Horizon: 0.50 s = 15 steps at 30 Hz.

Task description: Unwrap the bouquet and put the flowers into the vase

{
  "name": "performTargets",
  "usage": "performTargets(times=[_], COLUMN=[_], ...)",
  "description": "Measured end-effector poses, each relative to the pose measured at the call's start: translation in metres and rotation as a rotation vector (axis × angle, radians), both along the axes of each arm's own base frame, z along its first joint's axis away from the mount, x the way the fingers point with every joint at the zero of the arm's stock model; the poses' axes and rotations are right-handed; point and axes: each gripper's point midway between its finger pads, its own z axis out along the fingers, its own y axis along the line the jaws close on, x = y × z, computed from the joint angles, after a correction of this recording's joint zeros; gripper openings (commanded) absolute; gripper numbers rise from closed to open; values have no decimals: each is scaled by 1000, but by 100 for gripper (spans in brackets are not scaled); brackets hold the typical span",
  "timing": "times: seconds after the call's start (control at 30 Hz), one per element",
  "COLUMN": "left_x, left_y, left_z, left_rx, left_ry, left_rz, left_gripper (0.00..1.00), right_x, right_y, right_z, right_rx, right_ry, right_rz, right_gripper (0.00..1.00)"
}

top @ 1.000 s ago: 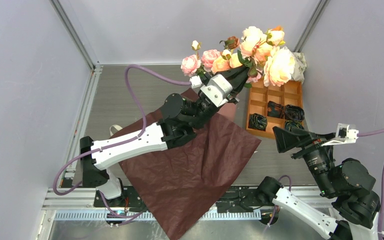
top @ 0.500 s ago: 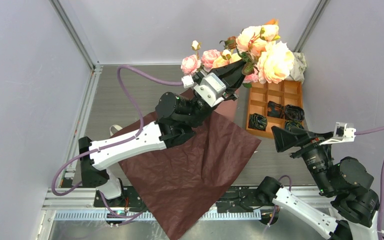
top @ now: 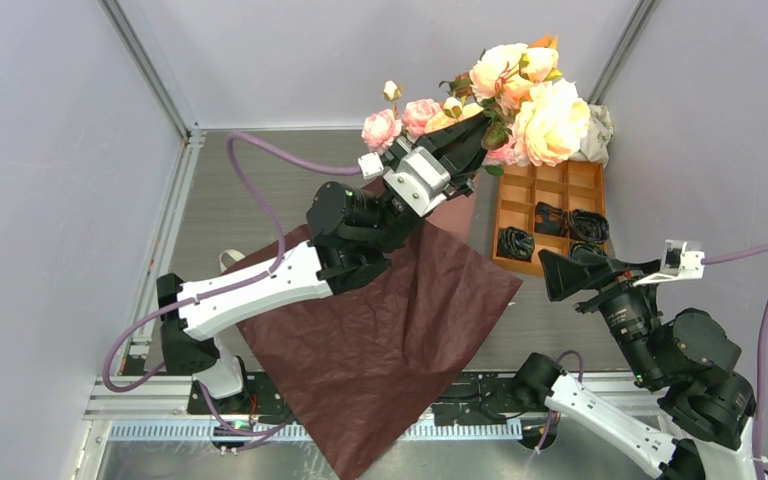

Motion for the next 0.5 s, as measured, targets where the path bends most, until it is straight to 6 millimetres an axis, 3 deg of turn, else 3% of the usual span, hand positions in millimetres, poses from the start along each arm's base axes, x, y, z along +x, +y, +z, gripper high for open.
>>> performTargets(times=[0.23,0.5], left_x=[4,21], left_y=[-7,-22], left_z=[-17,-65], left_rx=[18,67], left_ry=[14,88], left_rz=[7,46], left_gripper=[0,0], right_x=[2,5], right_y=[2,6], right_z=[-1,-1], right_rx=[-13,-17], right_ry=[7,11], right_rz=[0,3], right_gripper=[96,96])
